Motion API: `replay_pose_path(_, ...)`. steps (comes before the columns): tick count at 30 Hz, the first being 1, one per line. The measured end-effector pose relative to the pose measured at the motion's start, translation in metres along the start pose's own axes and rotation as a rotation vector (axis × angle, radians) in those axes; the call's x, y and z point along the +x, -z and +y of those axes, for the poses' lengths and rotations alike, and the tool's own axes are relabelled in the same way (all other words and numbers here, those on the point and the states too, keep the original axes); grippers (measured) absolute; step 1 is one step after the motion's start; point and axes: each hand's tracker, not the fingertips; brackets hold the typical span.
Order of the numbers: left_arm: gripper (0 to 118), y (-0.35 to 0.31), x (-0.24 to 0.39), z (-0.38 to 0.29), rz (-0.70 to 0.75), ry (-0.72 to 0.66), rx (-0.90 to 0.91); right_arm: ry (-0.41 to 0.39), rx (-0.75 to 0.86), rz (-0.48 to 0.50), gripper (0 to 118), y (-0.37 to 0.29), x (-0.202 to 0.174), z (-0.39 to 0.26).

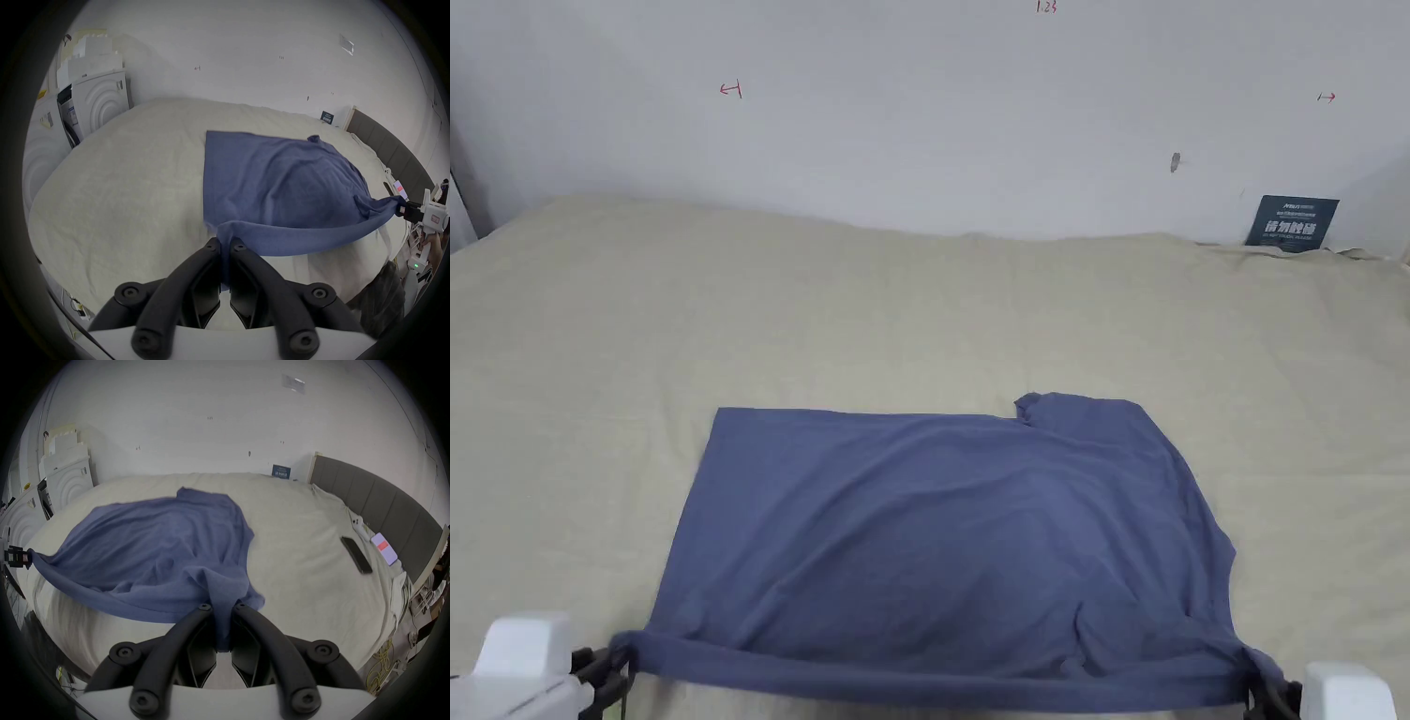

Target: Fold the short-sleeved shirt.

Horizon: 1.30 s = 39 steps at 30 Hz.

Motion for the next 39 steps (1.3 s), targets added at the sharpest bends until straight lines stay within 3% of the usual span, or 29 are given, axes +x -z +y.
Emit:
replay_pose_path(12,1,0.101,-0.006,0.116,0.038,0.054,-0.042,-0.016,-0.032,0.001,6,0.115,-0.002,0.117)
replay_pose_path(22,1,0.189,-0.009,0.133,0.070,0.034,-0.198,-0.080,-0.173,-0.021,6,0.222,-0.015,0.126)
replay_pose_path(30,1,0.202,-0.006,0.126,0.071,0.032,-0.230,-0.082,-0.193,-0.020,8,0.233,-0.014,0.122)
replay_pose_path(32,3,0.192,-0.006,0.128,0.066,0.035,-0.206,-0.074,-0.163,-0.011,17,0.224,-0.011,0.124)
replay_pose_path(35,23,0.169,-0.005,0.129,0.051,0.030,-0.114,-0.053,-0.056,-0.026,47,0.194,-0.008,0.130)
replay_pose_path(39,39,0.129,-0.004,0.120,0.042,0.017,0.013,-0.017,0.061,-0.008,49,0.147,-0.008,0.130)
